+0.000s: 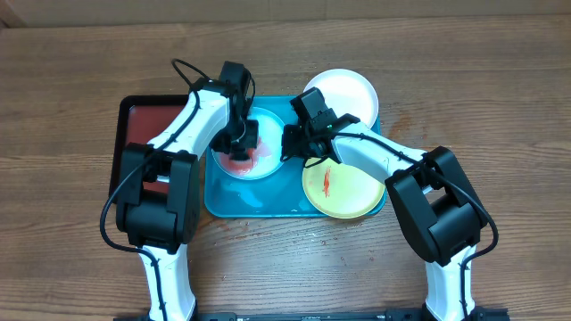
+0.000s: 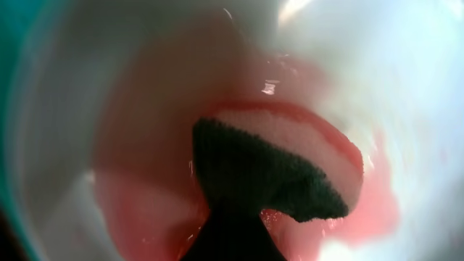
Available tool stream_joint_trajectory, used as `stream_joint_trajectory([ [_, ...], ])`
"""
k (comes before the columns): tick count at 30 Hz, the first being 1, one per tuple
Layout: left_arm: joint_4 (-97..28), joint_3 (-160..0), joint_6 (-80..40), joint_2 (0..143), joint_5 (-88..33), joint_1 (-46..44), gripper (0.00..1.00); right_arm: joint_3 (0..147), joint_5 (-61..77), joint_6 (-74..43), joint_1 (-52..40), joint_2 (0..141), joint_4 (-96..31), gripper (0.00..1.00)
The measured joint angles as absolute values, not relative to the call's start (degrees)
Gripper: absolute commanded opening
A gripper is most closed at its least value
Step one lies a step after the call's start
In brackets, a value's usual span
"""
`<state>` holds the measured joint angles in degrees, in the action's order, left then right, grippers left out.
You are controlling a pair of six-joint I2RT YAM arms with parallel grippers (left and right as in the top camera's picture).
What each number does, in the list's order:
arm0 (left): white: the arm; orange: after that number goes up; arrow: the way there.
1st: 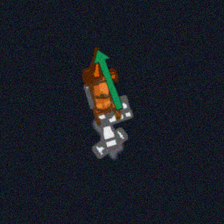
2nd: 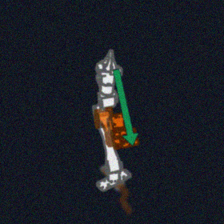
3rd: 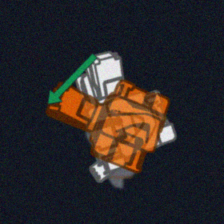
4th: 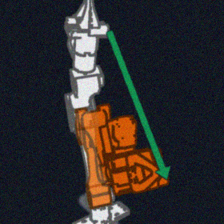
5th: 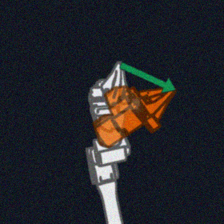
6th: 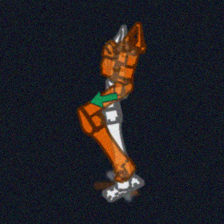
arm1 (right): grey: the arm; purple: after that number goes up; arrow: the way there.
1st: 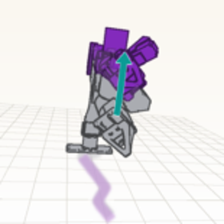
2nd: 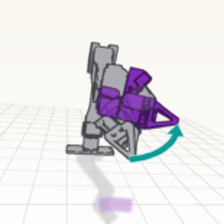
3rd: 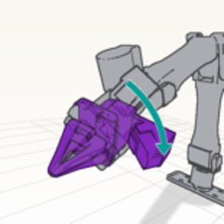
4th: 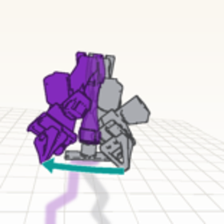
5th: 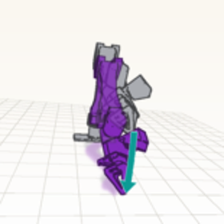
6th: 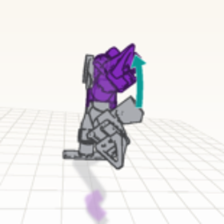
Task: Clean dirty plates on tray and stack at the side
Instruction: 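Scrub the light blue plate with the sponge in the left gripper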
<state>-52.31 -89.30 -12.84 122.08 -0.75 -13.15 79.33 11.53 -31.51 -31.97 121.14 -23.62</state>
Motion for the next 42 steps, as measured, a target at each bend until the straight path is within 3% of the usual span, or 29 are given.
stream_joint_trajectory([
  [8,-45.0,-89.3,-20.9,122.1,8.1,-13.0,0.04,79.4,11.6,-31.9,-32.0,121.2,-23.6,0.04],
  [17,-48.5,-89.4,-22.3,122.2,11.0,-13.0,0.04,79.4,11.6,-31.8,-32.0,121.2,-23.4,0.04],
  [21,-53.2,-89.9,-15.9,122.2,5.3,-12.9,0.04,79.4,11.7,-31.2,-32.0,121.2,-23.7,0.04],
  [25,-54.7,-90.1,-4.0,122.2,-8.8,-11.7,0.04,79.4,11.7,-30.9,-31.9,121.2,-24.0,0.04],
  [31,-47.6,-89.7,1.7,122.6,-19.5,-12.4,0.04,79.4,11.8,-30.9,-31.9,121.2,-24.1,0.04],
  [35,-42.9,-89.6,-1.1,122.7,-15.6,-13.0,0.04,79.4,11.7,-30.9,-31.9,121.2,-23.9,0.04],
  [42,-45.3,-90.3,-17.1,122.7,3.8,-14.3,0.04,79.4,11.7,-30.9,-31.9,121.2,-23.5,0.04],
])
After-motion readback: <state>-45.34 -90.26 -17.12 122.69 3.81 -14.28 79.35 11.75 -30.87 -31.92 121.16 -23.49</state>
